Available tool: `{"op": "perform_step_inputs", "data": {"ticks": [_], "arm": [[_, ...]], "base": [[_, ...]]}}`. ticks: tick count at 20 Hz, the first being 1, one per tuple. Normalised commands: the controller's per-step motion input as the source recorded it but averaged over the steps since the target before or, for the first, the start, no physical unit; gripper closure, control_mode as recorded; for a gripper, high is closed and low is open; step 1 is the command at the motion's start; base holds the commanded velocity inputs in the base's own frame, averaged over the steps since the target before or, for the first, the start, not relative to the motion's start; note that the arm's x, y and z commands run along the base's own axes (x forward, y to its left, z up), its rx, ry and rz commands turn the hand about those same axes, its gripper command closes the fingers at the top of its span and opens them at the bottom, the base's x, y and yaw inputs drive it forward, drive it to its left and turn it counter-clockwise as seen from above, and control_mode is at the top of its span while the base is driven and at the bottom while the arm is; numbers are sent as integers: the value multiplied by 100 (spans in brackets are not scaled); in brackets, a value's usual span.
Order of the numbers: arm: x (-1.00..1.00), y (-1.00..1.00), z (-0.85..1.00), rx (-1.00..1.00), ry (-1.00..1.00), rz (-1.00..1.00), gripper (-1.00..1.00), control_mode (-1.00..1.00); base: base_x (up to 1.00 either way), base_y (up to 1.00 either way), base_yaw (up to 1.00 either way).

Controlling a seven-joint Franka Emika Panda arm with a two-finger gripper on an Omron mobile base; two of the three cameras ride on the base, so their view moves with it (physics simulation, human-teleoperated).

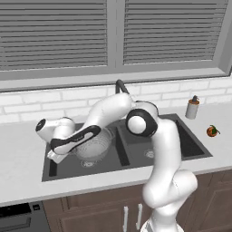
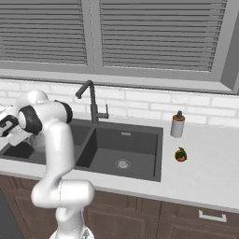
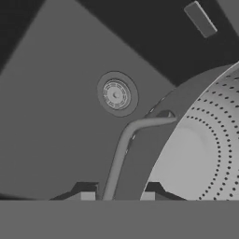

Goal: Put the colander in the sink, put the orange in the colander, and turn on the sink faucet and pour water over the colander.

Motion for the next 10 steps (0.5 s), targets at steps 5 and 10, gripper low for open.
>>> {"op": "perform_step_inputs", "data": {"ticks": [5,10], "arm": [[33,0,-34,-1,2,7,100,-100],[14,-3,-39,0,4,2,100,-100]], "base": [[0,0,0],[0,0,0]]}}
